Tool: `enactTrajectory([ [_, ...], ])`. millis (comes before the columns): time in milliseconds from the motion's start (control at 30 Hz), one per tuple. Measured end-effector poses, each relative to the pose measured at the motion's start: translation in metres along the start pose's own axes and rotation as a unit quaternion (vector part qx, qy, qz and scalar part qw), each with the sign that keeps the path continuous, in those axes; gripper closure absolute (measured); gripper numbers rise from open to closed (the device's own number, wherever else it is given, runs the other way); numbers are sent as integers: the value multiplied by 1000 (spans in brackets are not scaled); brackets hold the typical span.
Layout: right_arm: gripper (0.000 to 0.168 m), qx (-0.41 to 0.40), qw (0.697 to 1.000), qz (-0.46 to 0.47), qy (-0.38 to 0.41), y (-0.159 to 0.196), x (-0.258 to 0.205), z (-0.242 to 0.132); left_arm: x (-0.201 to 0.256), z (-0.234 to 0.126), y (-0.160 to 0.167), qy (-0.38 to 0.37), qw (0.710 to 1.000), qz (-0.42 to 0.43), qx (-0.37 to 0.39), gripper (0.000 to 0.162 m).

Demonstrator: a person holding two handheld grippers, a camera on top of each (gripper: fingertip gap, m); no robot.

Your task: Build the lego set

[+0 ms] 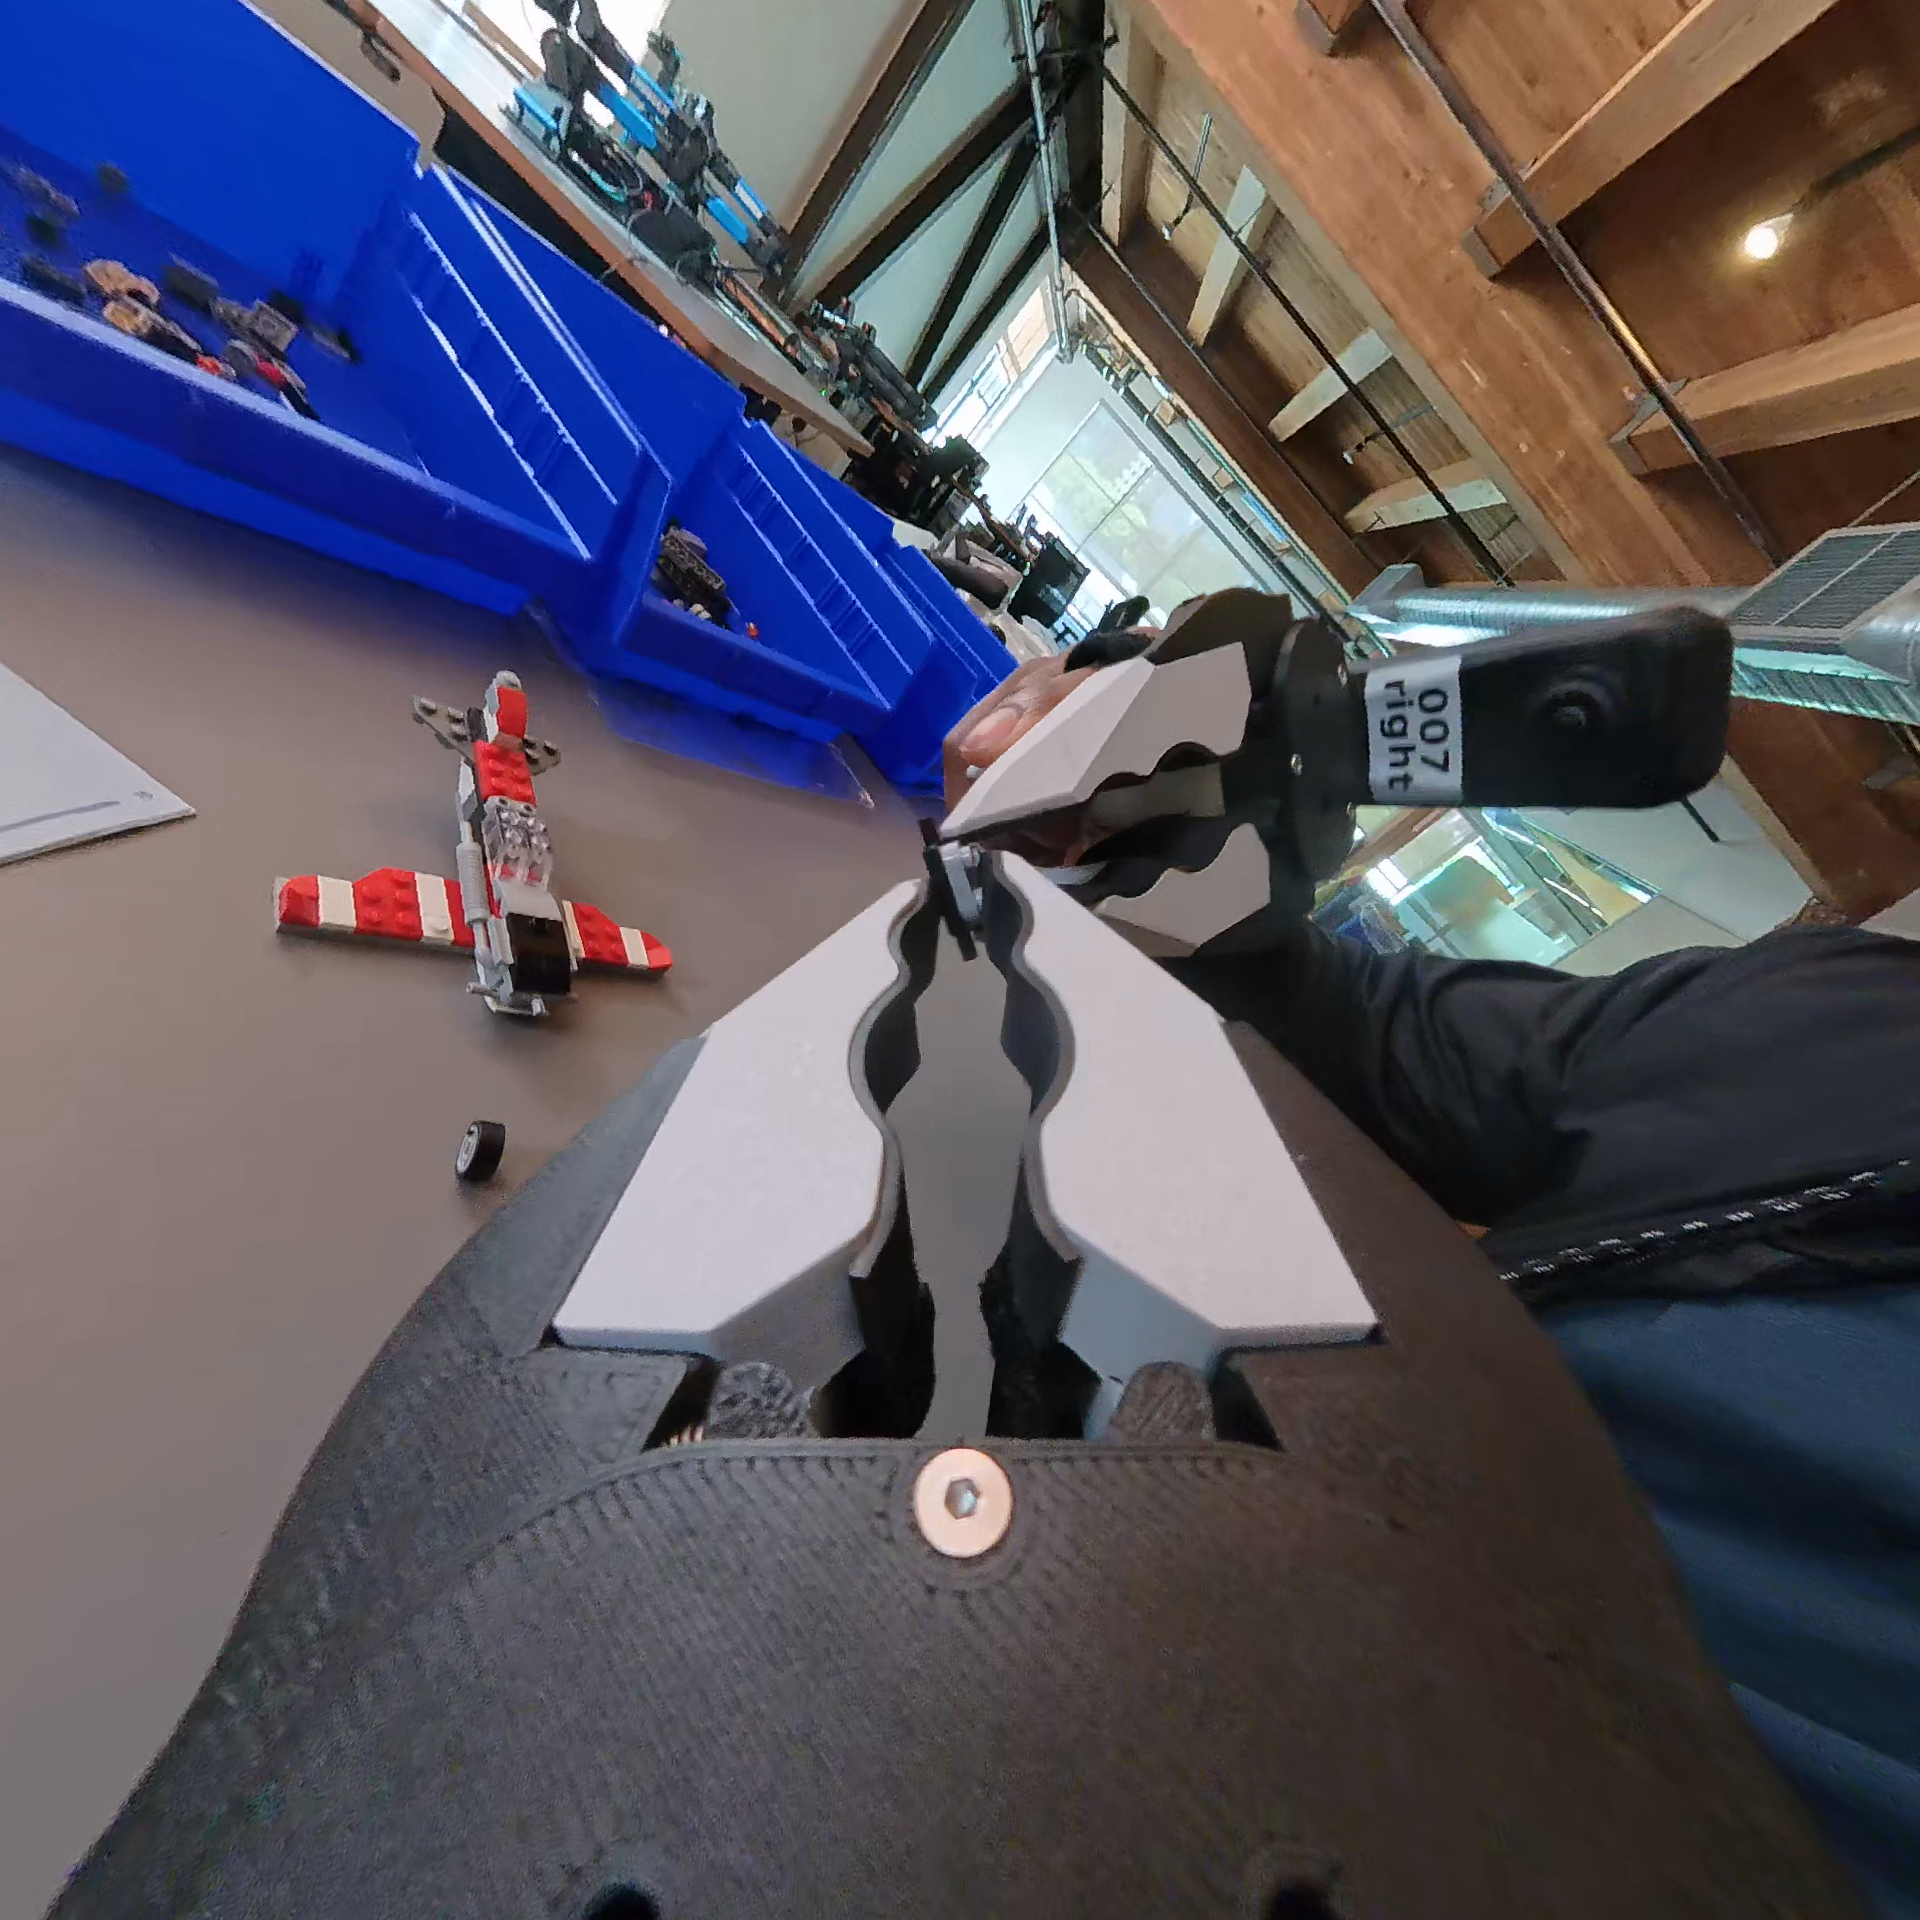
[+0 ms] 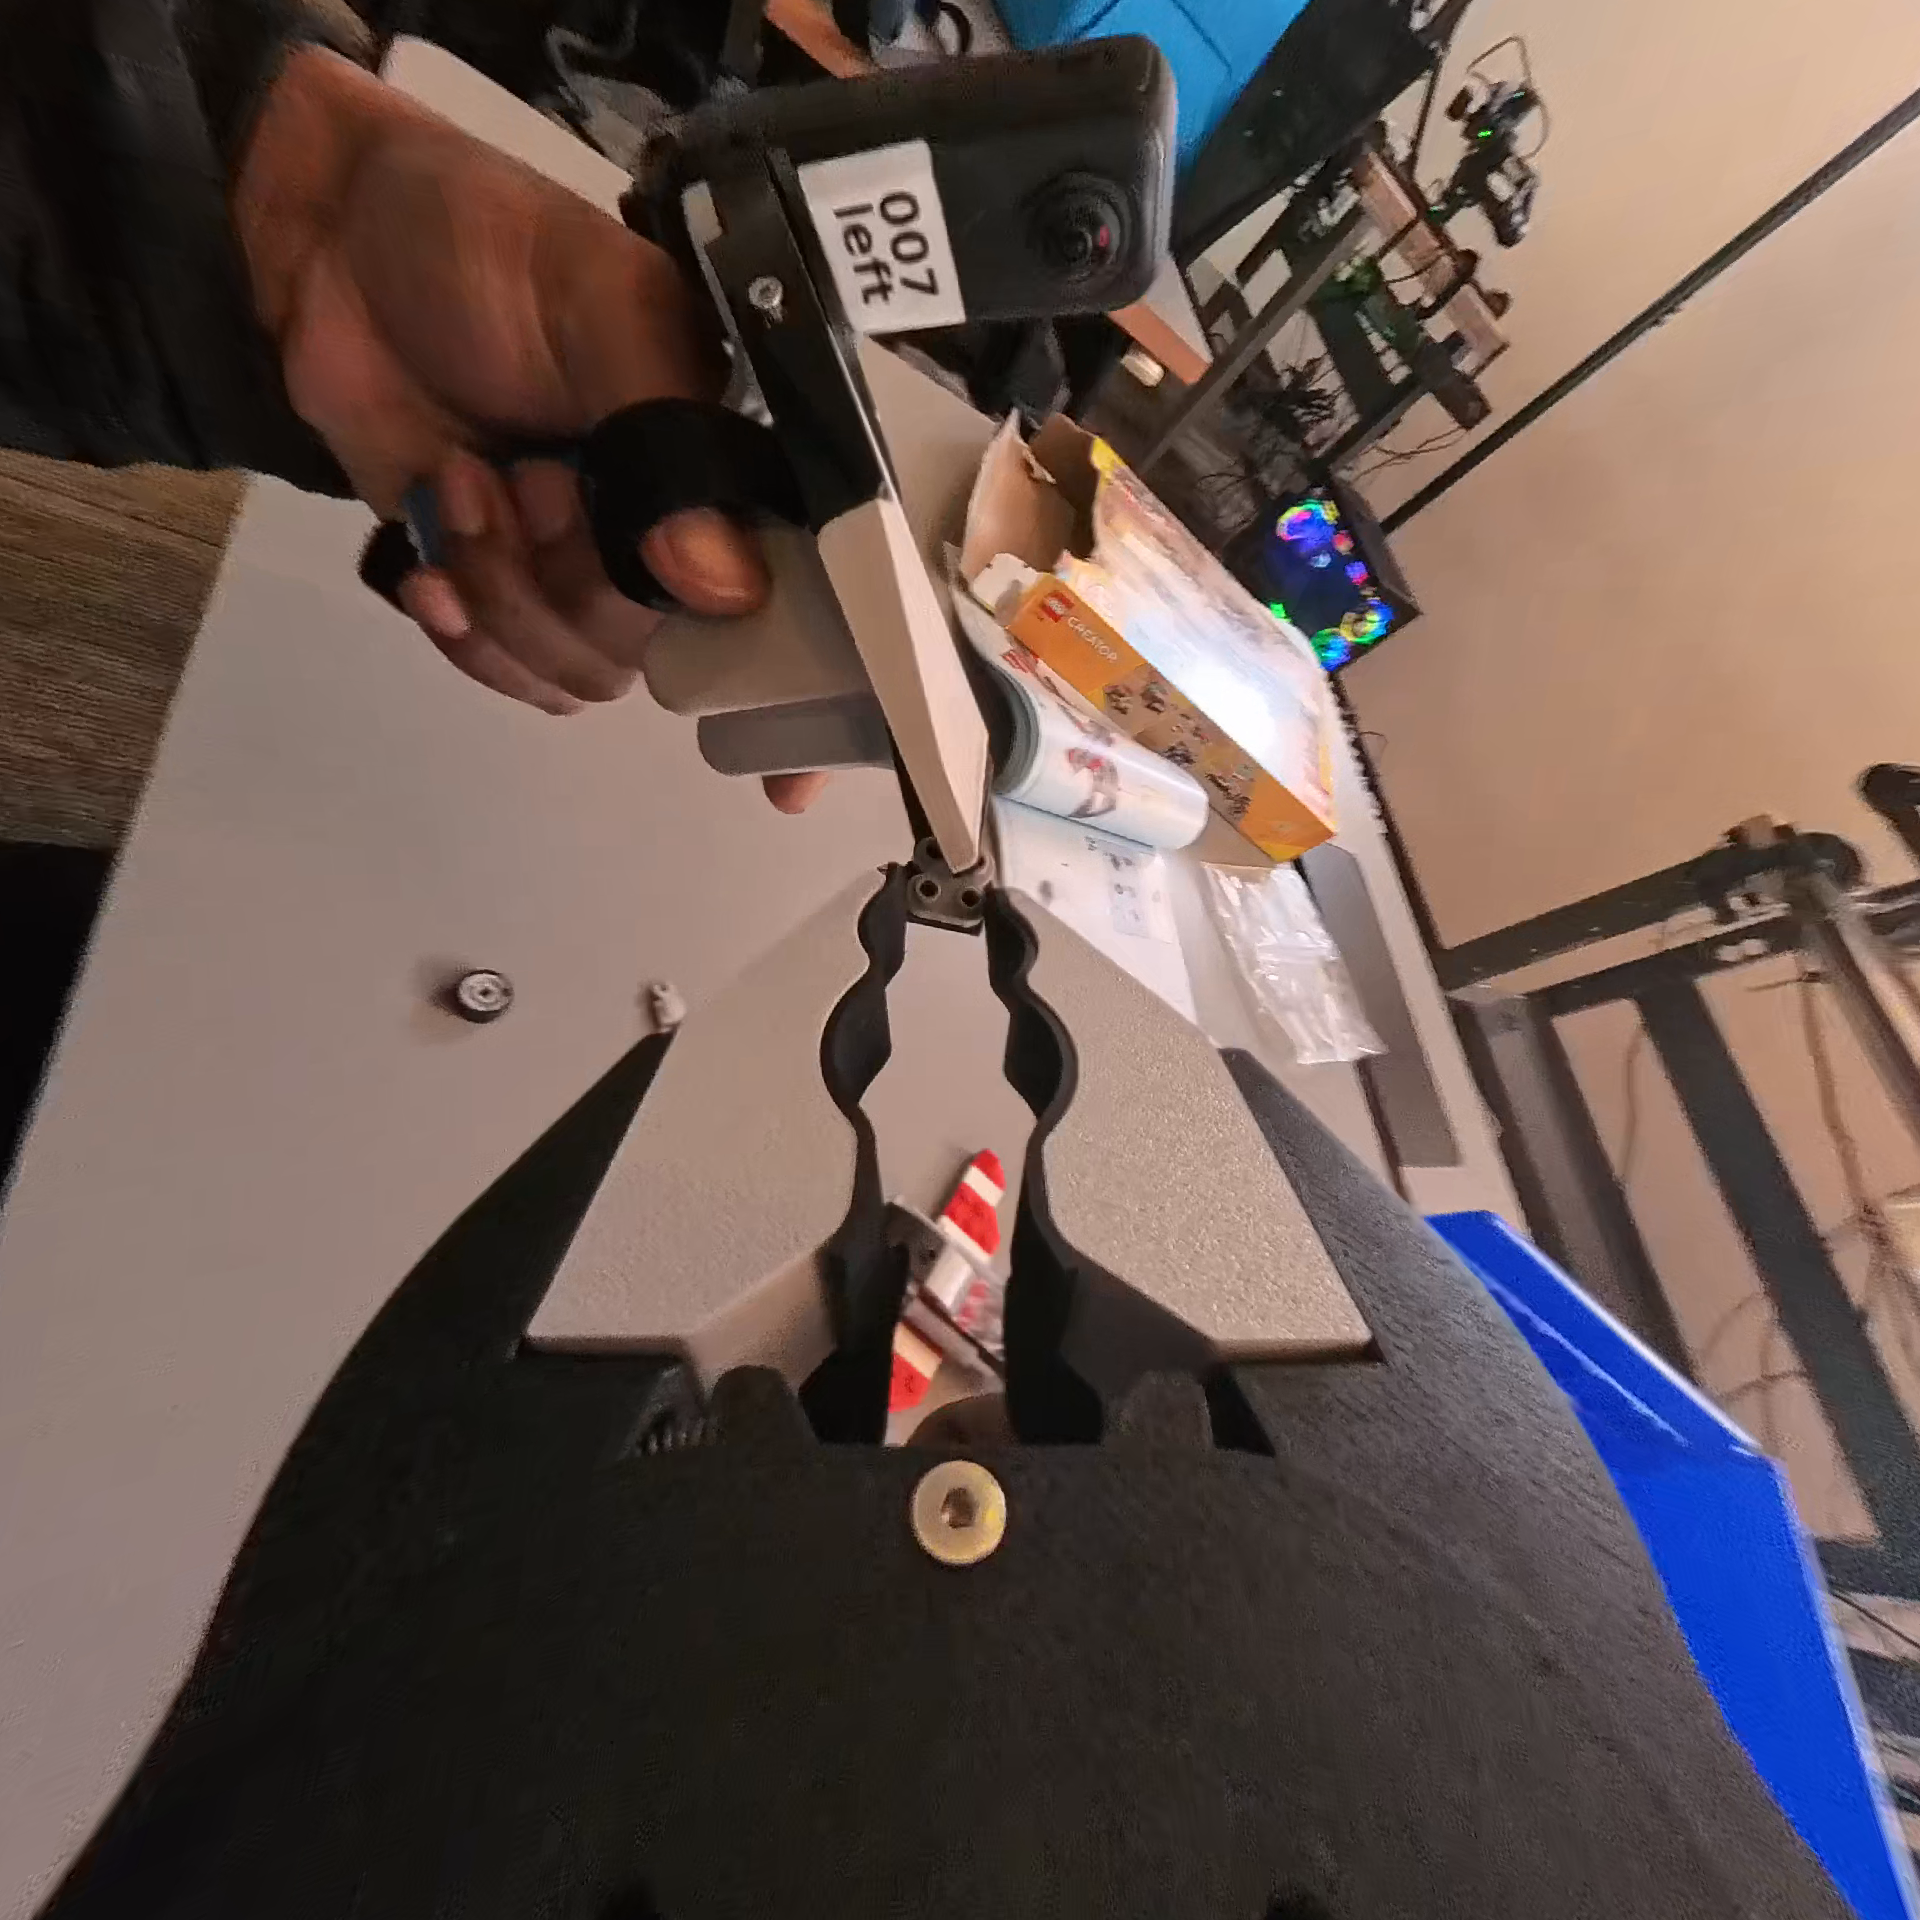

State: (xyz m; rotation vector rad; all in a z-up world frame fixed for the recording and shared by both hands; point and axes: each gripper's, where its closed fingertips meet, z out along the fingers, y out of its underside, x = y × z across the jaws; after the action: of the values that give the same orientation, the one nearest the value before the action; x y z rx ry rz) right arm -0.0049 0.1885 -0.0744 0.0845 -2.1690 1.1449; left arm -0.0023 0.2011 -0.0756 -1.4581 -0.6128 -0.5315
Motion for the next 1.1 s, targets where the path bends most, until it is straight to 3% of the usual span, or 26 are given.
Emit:
enactTrajectory([
  [33,152,-5,1000,-15,19,1,3,1,0,0,-3,1,1000,-6,8,152],
  [100,152,-20,997,-44,67,4,9,2,-1,-3,-9,5,999,-24,29,150],
  [167,152,-28,991,-44,120,9,17,1,0,-8,-15,18,998,-43,51,138],
  [333,152,9,973,42,227,4,29,-5,-5,-2,-15,5,996,-67,58,124],
  [433,152,26,961,63,267,-3,29,-5,-4,6,-15,12,994,-84,69,125],
  [533,152,33,952,70,295,-5,28,-6,5,8,-20,42,991,-92,92,149],
  [600,152,38,949,75,305,-5,28,-7,5,8,-20,34,992,-76,93,151],
  [733,150,52,957,82,273,-3,23,-8,1,5,-21,-15,997,4,80,151],
  [933,138,113,958,200,171,-1,26,-22,0,-5,-22,-88,981,164,48,152],
  [1100,129,165,933,305,95,-11,29,-24,14,5,-13,-80,967,243,18,151],
])
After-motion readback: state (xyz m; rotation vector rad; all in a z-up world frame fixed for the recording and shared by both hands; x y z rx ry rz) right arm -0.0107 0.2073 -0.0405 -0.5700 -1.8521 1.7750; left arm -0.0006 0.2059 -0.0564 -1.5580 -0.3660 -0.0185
